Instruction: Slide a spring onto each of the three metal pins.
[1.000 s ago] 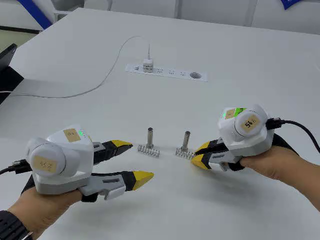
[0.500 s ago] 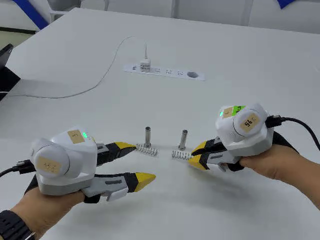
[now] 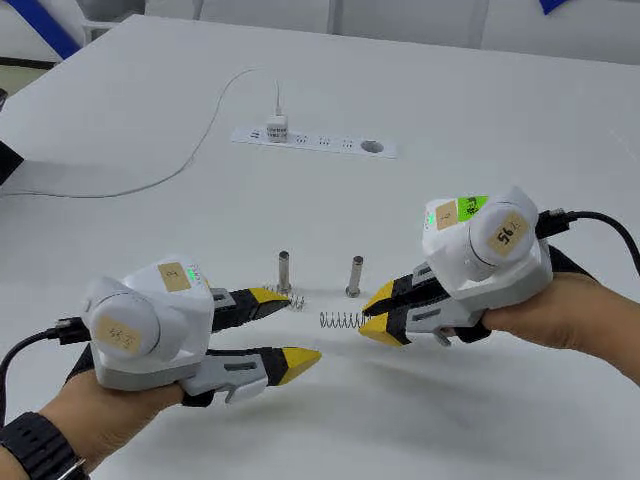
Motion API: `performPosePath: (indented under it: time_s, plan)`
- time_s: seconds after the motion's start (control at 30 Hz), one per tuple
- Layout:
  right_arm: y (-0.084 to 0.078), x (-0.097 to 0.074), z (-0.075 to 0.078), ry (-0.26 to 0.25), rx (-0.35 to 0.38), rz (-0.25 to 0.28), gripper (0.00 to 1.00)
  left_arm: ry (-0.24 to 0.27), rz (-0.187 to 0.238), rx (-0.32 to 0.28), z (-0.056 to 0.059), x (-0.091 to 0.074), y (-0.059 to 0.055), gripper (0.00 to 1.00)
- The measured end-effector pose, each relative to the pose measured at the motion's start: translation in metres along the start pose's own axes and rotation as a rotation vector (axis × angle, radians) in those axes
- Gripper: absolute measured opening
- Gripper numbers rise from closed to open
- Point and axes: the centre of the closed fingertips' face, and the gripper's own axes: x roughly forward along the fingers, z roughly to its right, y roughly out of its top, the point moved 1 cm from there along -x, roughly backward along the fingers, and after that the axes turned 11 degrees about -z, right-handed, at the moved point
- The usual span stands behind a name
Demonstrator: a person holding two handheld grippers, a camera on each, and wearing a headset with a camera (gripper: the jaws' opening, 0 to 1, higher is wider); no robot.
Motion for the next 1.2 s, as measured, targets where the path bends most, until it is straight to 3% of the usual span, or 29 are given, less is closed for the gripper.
performPosePath:
  time_s: [0.23, 0.67, 1.2]
  plan:
    - [0.01, -0.001, -0.012, 0.041, -0.053, -0.009, 0.11, -0.015, -0.003, 0.037, 0.006, 0.001, 0.001, 0.31]
    - [0.016, -0.003, -0.019, 0.055, -0.109, -0.047, 0.11, -0.023, 0.008, 0.102, 0.014, 0.004, 0.006, 0.16]
    - [0.039, -0.019, -0.021, 0.031, -0.121, 0.018, 0.11, -0.018, 0.012, 0.103, 0.013, 0.005, 0.007, 0.12]
